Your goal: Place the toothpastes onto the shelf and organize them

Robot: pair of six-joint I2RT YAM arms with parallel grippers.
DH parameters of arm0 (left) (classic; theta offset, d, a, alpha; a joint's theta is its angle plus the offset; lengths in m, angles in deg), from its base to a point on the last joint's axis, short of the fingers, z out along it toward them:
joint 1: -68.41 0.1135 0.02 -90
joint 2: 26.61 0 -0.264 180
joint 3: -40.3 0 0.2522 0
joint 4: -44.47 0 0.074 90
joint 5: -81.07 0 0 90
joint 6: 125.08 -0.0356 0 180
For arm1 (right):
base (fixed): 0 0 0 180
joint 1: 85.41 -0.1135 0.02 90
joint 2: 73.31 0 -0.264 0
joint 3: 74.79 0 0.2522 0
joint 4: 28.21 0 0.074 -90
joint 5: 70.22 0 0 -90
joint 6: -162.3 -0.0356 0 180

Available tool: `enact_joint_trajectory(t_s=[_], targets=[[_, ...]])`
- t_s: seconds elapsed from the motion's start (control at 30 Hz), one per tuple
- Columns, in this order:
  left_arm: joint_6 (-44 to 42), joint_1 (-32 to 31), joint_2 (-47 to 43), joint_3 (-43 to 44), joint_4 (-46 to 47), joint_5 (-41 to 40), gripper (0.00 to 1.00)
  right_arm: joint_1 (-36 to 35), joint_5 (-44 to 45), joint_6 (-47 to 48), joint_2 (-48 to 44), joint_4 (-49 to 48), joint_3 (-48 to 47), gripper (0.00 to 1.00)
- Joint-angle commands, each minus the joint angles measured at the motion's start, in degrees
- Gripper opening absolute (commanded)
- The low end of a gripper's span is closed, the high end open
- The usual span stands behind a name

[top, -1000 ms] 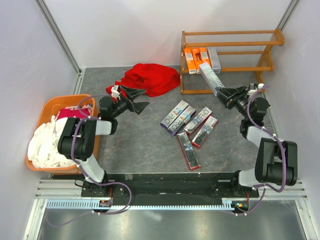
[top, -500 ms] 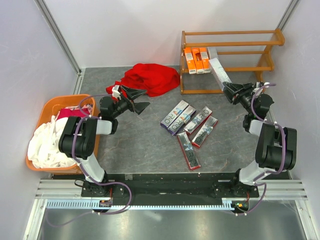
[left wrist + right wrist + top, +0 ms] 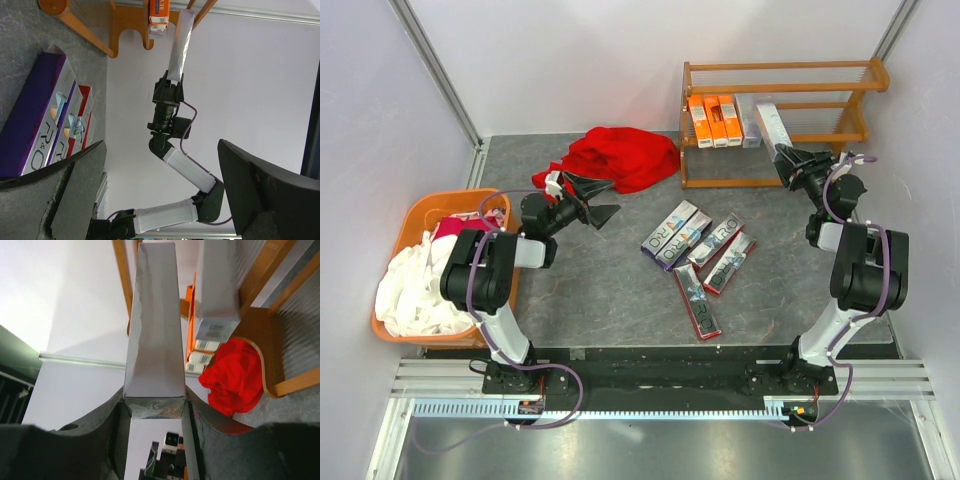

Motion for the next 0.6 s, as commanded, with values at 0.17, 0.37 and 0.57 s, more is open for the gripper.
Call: enact_joint_trajectory(t_s=[0.17,0.37,0.57], targets=[[-1.07,-0.30,2.16,1.23,3.50,1.61,1.00,0.29,8.51,0.61,5.05,-2.34,-9.86,0.24],[-0.89,-0.30,2.59,1.14,3.93,1.88,1.00,-0.59,10.45,3.85,8.30,4.24,-15.75,0.24],[-0.37,-0.30,3.12,0.79,5.25,2.14,1.00,-3.57,13.35,6.14,11.28,9.78,-18.92,0.24]])
